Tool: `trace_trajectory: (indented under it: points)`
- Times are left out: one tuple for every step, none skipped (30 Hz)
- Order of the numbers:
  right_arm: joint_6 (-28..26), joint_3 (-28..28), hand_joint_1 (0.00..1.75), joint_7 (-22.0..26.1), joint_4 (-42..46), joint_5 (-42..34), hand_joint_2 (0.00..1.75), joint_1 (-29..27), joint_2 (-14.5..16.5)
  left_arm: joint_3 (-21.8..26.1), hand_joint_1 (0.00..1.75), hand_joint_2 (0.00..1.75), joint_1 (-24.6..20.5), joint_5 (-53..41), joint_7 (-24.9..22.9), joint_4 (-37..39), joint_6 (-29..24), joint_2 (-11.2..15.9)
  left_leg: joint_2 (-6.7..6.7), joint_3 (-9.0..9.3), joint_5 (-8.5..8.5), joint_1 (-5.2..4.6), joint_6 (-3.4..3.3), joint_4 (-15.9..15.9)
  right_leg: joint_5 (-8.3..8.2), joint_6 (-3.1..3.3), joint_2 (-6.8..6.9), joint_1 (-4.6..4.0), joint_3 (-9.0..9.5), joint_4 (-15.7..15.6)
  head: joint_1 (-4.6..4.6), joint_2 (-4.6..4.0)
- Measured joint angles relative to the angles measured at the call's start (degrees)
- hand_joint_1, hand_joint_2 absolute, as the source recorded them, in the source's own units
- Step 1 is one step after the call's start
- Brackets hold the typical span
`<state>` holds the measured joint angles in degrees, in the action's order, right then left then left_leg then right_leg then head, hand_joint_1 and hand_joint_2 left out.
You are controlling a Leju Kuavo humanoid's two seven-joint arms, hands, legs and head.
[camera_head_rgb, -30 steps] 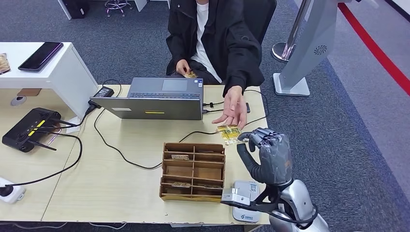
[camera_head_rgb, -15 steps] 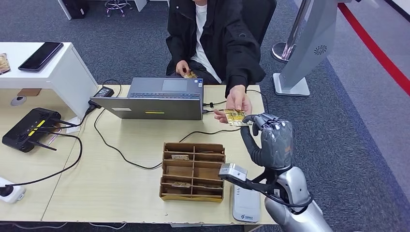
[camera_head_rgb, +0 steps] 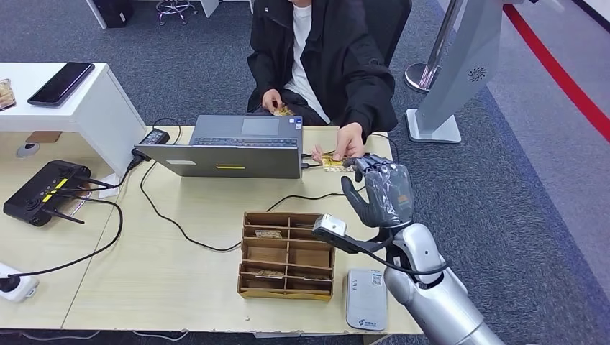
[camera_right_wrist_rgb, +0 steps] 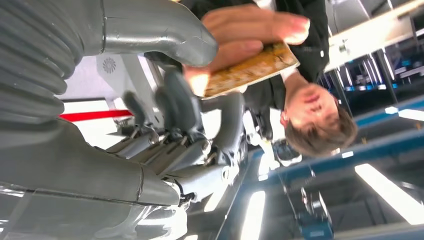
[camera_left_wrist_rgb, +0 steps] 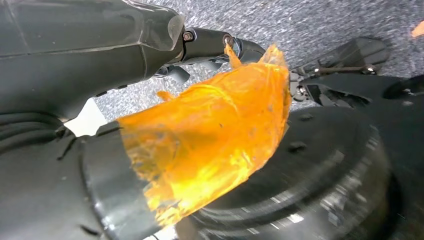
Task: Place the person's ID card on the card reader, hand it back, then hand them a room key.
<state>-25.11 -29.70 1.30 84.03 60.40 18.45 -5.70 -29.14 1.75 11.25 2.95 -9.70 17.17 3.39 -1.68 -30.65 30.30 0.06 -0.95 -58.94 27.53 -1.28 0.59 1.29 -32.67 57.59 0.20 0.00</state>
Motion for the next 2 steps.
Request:
trace_trajectory:
  points:
    - [0.3,-0.3,0.0,-0.2,-0.6,-0.4,1.75,0.4,0.0,0.2,0.0,0.0,0.1,0.1,0.2,0.1,0.5,0.2,0.0,0.0,0.0,0.0,0.0,0.0,0.0,0.0,0.0,0.0,0.0,0.0,0.01,0.0]
    - [0.4,-0.4,0.0,-0.2,-0.9,-0.5,1.75,0.6,0.0,0.3,0.0,0.0,0.2,0.1,0.2,0.2,0.7,0.4,0.01,0.0,0.0,0.0,0.0,0.0,0.0,0.0,0.01,0.0,0.0,0.0,0.01,0.0]
